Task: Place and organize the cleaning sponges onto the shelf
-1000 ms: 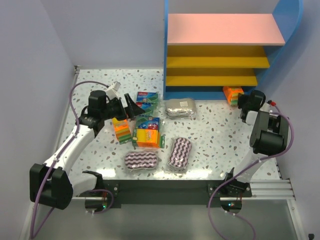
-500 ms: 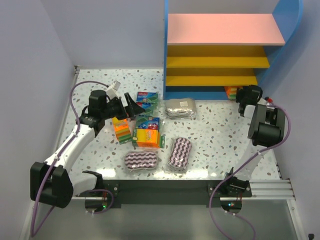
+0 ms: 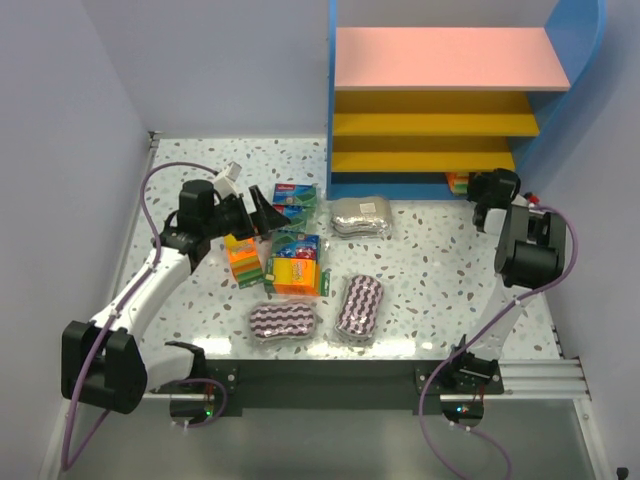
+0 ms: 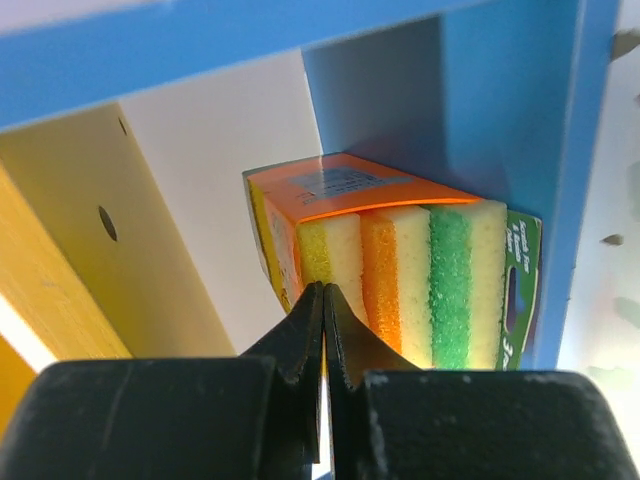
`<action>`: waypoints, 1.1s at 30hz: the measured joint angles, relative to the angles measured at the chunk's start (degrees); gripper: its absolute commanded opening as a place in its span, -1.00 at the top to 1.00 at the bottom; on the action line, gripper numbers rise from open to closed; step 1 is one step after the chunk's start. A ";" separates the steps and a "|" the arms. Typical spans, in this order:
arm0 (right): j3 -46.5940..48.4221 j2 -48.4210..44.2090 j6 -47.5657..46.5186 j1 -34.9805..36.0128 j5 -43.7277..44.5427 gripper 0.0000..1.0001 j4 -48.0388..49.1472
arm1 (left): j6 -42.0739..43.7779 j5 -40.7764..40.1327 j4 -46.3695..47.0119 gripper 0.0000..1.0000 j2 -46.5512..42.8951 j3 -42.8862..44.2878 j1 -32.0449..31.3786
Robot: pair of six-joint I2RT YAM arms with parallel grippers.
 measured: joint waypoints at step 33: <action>-12.26 -17.27 -13.51 0.55 -14.10 -0.45 -9.79 | -0.50 1.33 3.85 -1.00 2.23 -0.07 0.00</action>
